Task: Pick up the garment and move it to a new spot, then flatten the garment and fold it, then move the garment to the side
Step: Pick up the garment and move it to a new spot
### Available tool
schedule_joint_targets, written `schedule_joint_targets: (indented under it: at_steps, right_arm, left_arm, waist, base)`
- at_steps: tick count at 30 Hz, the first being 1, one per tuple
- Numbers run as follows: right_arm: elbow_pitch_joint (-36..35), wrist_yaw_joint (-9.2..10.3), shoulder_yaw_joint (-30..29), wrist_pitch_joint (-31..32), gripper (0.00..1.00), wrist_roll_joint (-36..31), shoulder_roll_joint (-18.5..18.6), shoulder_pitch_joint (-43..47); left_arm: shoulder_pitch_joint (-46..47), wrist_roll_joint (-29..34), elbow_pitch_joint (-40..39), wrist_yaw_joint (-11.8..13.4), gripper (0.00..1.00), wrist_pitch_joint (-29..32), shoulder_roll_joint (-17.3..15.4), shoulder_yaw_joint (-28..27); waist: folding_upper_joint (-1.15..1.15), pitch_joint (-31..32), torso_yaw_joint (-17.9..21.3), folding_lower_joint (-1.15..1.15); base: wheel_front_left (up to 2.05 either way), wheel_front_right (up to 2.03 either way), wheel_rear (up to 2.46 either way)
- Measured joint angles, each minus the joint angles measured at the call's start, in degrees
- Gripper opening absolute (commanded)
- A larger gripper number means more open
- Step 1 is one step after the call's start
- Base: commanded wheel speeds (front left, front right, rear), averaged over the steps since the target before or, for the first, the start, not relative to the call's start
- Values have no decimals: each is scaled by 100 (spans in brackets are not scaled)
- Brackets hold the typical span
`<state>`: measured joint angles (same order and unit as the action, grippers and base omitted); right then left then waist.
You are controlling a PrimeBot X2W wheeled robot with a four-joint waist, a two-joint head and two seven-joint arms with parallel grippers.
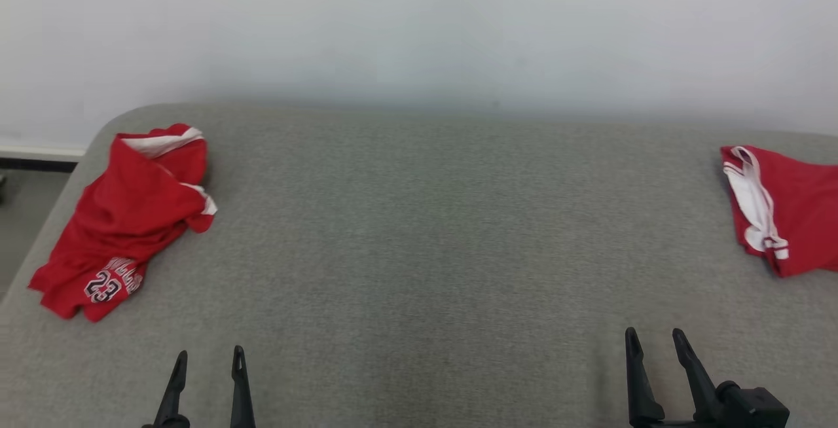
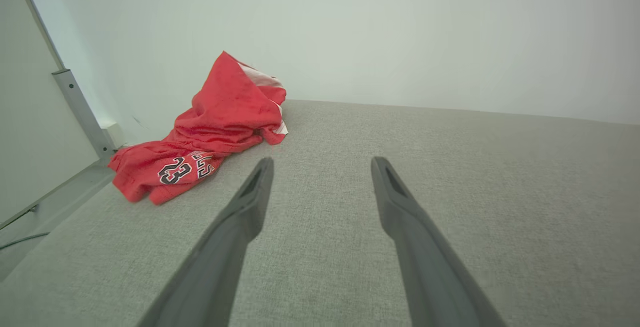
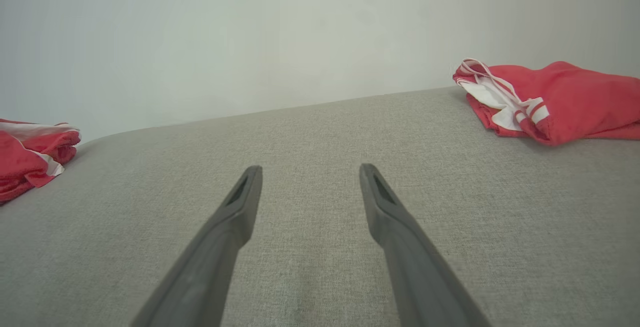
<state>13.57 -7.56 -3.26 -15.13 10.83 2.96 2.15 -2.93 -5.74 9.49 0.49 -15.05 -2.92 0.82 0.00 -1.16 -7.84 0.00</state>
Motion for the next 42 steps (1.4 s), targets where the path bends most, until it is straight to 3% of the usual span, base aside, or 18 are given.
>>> schedule_joint_targets:
  at_steps: [27,34,42]
  right_arm:
    - [118,0,221,0,100,-82,-1,48]
    - [133,0,247,0,100,-83,-1,48]
    - [148,0,265,0,100,-86,-1,48]
  left_arm:
    - [-136,-75,0,60,100,0,0,-89]
    - [-177,-75,-37,79,100,0,-1,-130]
    - [-182,-75,-74,112,100,0,-1,-164]
  waist:
    - [0,-47,-1829,0]
    - [0,-32,-2061,0]
    - [0,-43,-2058,0]
  base:
    - [0,0,0]
    - [0,0,0]
    - [0,0,0]
